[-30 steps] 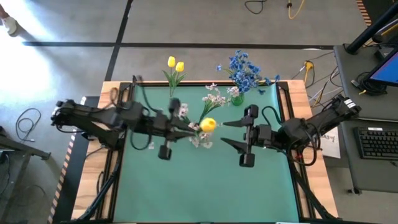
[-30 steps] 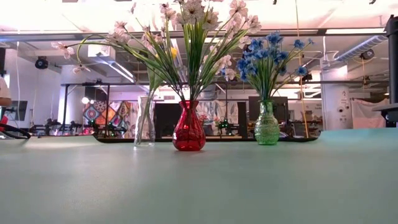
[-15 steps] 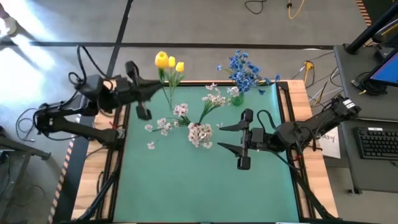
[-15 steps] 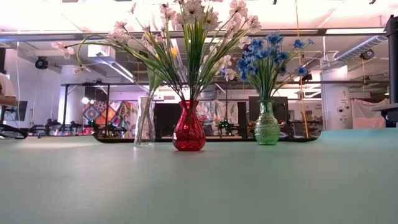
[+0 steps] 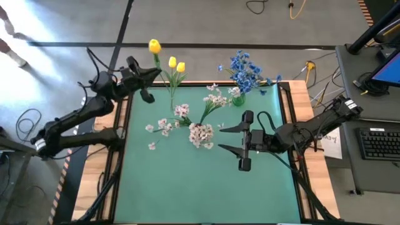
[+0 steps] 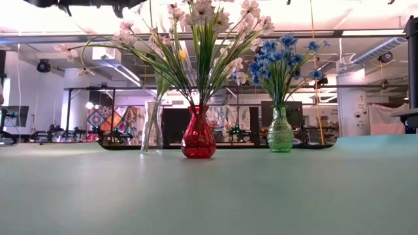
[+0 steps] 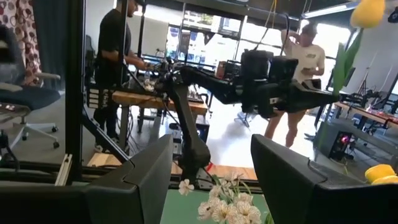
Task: Sort flowers into vase by color
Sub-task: Put the yellow tulip into the transparent vase
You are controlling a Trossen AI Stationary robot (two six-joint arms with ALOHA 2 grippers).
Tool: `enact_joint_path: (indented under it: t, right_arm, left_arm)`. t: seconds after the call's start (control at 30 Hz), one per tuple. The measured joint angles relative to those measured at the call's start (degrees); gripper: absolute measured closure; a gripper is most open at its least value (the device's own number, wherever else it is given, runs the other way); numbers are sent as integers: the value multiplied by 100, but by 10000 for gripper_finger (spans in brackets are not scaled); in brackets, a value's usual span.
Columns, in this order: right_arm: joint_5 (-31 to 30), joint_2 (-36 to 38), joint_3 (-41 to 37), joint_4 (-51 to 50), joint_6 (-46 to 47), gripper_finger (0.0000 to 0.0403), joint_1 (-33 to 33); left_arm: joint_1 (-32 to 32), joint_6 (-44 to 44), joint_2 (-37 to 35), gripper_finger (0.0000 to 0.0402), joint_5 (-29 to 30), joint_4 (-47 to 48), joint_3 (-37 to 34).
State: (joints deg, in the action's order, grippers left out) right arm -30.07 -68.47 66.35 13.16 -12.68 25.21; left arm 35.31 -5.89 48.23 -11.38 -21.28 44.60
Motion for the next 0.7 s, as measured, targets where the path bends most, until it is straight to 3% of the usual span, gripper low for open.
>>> enact_joint_path:
  t: [0.27,0.7]
  right_arm:
    - [-2,0,0,-80,58,193,0]
    - [-2,0,0,-91,18,193,0]
  left_arm:
    - [1154,671,234,401,-608,-477,-596]
    - [1356,791,957,401,-573,-1149,-883]
